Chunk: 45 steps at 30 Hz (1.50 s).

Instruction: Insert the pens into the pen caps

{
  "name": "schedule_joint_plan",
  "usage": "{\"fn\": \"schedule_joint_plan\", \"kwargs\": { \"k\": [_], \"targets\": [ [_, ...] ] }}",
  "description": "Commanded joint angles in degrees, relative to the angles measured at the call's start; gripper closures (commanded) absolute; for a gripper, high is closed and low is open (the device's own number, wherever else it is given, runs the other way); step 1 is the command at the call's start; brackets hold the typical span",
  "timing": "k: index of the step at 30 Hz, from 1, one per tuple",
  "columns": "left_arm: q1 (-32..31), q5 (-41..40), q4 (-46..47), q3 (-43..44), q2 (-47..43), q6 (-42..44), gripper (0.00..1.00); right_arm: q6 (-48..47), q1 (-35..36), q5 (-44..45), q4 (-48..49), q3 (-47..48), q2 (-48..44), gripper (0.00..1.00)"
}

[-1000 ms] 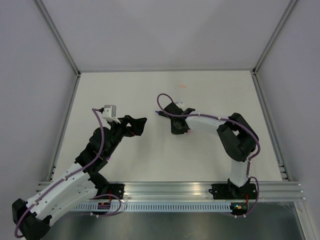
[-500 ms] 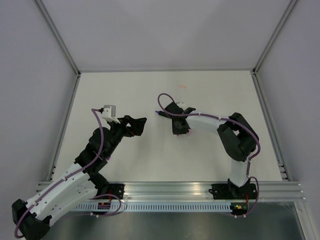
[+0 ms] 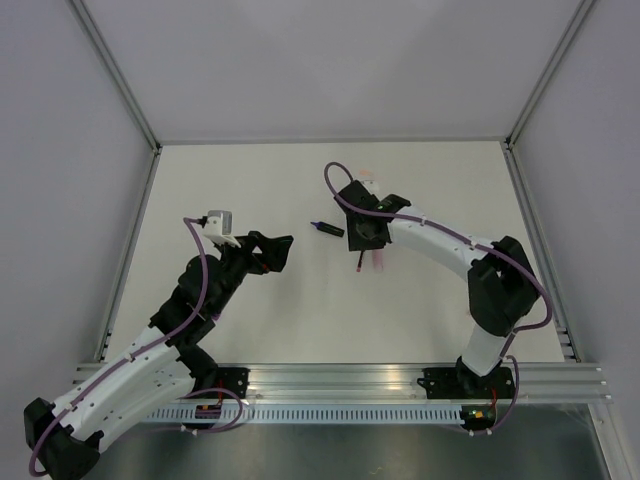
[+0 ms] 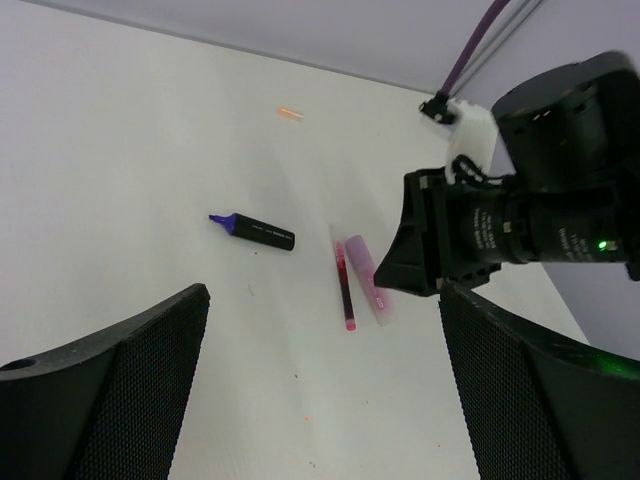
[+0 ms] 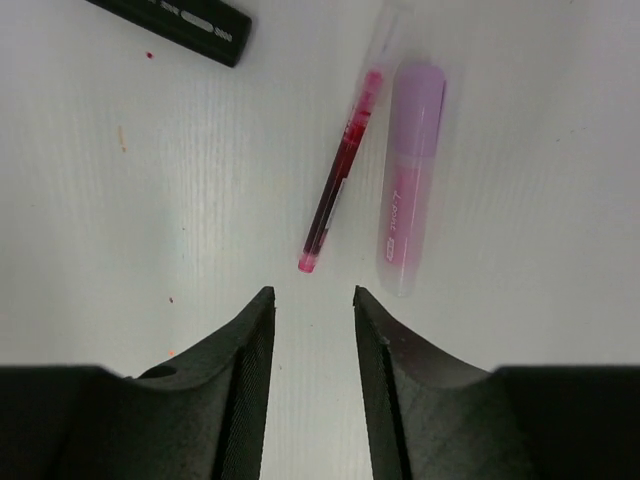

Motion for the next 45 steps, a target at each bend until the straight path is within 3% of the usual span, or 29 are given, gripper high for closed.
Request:
{"fn": "schedule_joint_plan", "kwargs": {
  "k": [1, 8, 13, 17, 23, 25, 27, 28, 30, 36, 39, 45],
  "targets": [
    [-0.09, -2.09, 0.93, -0.95, -0.56, 1.17, 0.0, -5.3, -1.53, 2.45, -4.62, 5.94, -3.71, 0.56],
    [-0.09, -1.83, 2.69, -2.27, -0.91, 0.91, 0.0, -25.87, -2.76, -0.54, -0.16, 12.1, -3.45, 0.39],
    [-0.09, -1.39, 2.78, -2.53, -1.7, 0.47, 0.0, -29.93, -8.11, -2.9, 3.19, 18.51, -0.73, 0.36],
    [0.0, -0.25, 4.44, -3.5, -1.62, -0.15, 0.0, -32.48, -10.75, -3.61, 12.05, 20.01, 0.76, 0.28],
    [0.0, -0.15, 4.19, -2.97, -0.39, 0.12, 0.0, -26.07, -16.64, -1.77, 15.41, 26.78, 9.29, 0.21],
    [0.0, -0.33, 4.63, -3.24, -0.21, 0.29, 0.0, -21.7, -18.74, 4.43, 13.67, 28.18, 10.7, 0.21],
    [-0.09, -0.16, 4.89, -3.15, 0.14, 0.38, 0.0, -15.11, -20.77, 10.59, 7.36, 29.15, 10.62, 0.21],
    [-0.09, -0.07, 4.89, -3.06, 0.23, 0.21, 0.0, -6.12, -23.22, 15.58, 3.67, 29.94, 10.27, 0.22],
    [-0.09, 0.63, 4.98, -2.98, 0.84, -0.06, 0.0, 3.25, -26.13, 16.86, -7.49, 29.6, 7.21, 0.21],
    [-0.09, 3.71, 5.5, -3.24, 0.67, -1.46, 0.0, 28.31, -31.5, 15.37, -15.26, 6.34, -12.89, 0.23],
    [-0.09, 3.01, 5.15, -3.24, 0.67, -1.11, 0.0, 33.94, -33.96, 13.18, -17.45, -7.01, -19.51, 0.23],
    [-0.09, 0.99, 4.89, -3.15, 1.46, -0.15, 0.0, 33.62, -44.84, 8.7, -20.36, -19.07, -22.17, 0.28]
  ]
}}
